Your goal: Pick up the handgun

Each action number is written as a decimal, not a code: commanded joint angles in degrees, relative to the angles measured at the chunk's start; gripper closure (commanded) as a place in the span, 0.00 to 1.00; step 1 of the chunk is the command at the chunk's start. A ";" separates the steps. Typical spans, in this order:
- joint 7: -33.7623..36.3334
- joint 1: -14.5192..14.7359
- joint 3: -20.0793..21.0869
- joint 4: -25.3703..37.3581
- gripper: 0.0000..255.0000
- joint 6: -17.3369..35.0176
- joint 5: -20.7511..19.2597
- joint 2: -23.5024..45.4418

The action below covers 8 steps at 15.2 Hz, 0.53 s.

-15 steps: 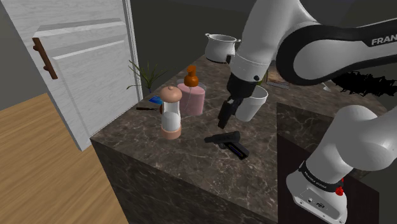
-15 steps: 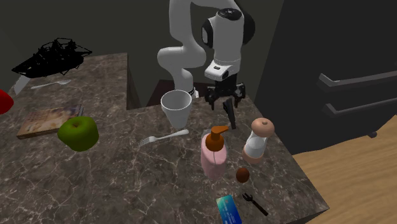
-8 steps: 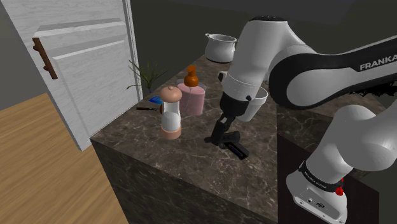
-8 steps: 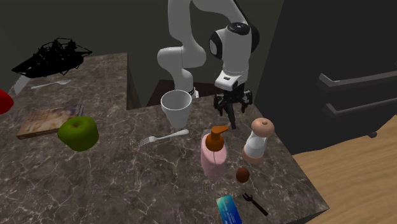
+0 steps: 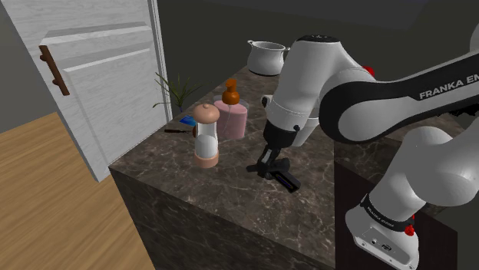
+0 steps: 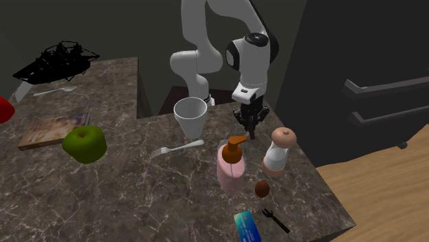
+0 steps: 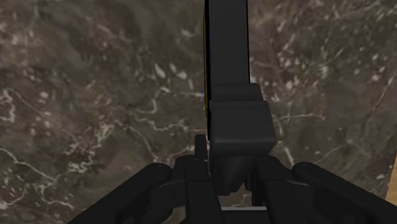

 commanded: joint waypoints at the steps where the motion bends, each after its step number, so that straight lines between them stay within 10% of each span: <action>1: 0.00 0.00 0.01 -0.02 1.00 0.04 0.00 0.02; 8: -0.02 0.00 -0.21 0.41 1.00 -0.83 -0.08 -0.41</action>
